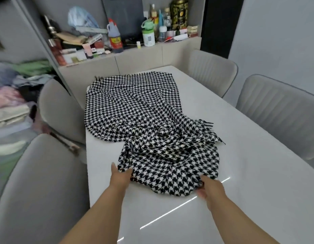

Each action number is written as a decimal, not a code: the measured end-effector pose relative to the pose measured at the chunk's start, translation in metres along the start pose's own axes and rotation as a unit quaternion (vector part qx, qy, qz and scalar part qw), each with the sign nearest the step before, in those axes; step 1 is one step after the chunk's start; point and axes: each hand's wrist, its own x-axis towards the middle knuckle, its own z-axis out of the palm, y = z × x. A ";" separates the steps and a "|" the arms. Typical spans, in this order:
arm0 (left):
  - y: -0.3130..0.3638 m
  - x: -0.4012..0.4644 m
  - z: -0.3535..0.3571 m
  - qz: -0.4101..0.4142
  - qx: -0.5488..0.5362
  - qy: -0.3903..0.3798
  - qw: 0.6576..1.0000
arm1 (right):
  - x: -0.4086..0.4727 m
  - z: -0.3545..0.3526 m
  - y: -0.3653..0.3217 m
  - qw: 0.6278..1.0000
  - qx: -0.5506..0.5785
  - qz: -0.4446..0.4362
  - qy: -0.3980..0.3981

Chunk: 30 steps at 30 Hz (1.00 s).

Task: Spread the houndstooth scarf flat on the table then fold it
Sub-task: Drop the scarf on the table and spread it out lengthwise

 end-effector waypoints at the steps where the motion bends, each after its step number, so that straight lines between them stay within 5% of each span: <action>1: 0.002 0.002 0.007 -0.014 -0.007 0.015 1.000 | 0.009 0.000 -0.006 1.000 -0.004 -0.006 -0.013; 6: -0.001 -0.023 0.030 -0.038 -0.001 0.092 0.995 | 0.023 -0.005 -0.041 0.997 -0.037 -0.040 -0.047; 15: -0.038 -0.141 0.046 0.032 -0.177 0.139 0.974 | 0.004 -0.042 -0.082 0.994 0.006 -0.107 -0.023; 30: -0.082 -0.317 0.083 0.198 -0.020 0.193 0.961 | -0.046 -0.171 -0.072 0.961 -0.035 -0.273 0.018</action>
